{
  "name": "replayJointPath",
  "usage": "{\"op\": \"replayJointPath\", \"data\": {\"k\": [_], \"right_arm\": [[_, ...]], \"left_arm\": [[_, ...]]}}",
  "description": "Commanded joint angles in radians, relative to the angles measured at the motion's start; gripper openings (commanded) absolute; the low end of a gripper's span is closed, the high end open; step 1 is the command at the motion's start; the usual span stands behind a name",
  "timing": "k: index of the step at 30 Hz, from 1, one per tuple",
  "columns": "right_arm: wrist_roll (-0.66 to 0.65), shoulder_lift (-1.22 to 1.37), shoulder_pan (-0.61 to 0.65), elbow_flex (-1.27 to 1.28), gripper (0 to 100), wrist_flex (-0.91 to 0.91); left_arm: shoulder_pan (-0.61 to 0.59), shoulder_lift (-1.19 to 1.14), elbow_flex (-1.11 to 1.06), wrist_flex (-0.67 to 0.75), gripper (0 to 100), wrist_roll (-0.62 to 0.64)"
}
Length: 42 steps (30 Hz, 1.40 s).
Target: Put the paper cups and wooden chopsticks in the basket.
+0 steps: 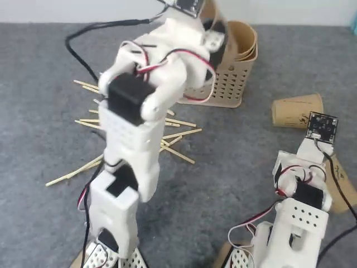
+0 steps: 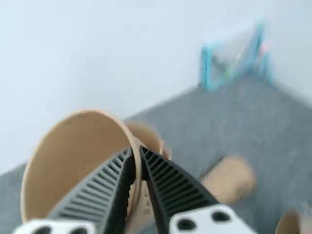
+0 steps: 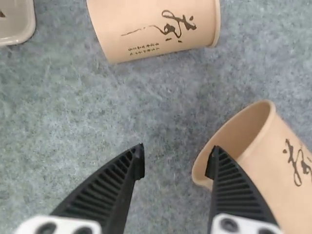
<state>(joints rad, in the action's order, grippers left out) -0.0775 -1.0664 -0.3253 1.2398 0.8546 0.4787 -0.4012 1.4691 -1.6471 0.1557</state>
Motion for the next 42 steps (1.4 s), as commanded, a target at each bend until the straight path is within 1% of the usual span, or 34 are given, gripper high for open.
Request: {"op": "replayJointPath", "data": {"k": [1, 4, 8, 12, 16, 19, 23, 30, 40, 42], "right_arm": [[0.006, -0.028, 0.010, -0.006, 22.0, -0.021], [0.005, -0.028, 0.012, -0.005, 22.0, -0.021], [0.005, -0.028, 0.013, -0.005, 22.0, -0.021], [0.005, -0.028, 0.013, -0.003, 22.0, -0.021], [0.005, -0.028, 0.013, -0.003, 22.0, -0.021], [0.005, -0.028, 0.013, -0.003, 22.0, -0.021], [0.005, -0.028, 0.013, -0.003, 22.0, -0.021], [0.005, -0.028, 0.013, -0.003, 22.0, -0.021], [0.005, -0.028, 0.013, -0.003, 22.0, -0.019], [0.005, -0.028, 0.013, -0.003, 22.0, -0.013]], "left_arm": [[0.008, -0.075, 0.093, 0.199, 1, 0.049], [0.009, -0.126, 0.051, 0.279, 1, 0.044], [0.012, -0.186, -0.008, 0.367, 1, -0.002], [0.006, -0.255, -0.053, 0.517, 1, -0.011], [0.006, -0.305, -0.053, 0.572, 1, -0.035], [0.003, -0.328, -0.053, 0.574, 1, -0.092], [-0.029, -0.336, -0.053, 0.565, 1, -0.133], [-0.038, -0.336, -0.053, 0.477, 1, -0.288], [0.000, -0.336, -0.081, 0.385, 2, -0.371], [0.011, -0.327, -0.081, 0.356, 6, -0.371]]}}
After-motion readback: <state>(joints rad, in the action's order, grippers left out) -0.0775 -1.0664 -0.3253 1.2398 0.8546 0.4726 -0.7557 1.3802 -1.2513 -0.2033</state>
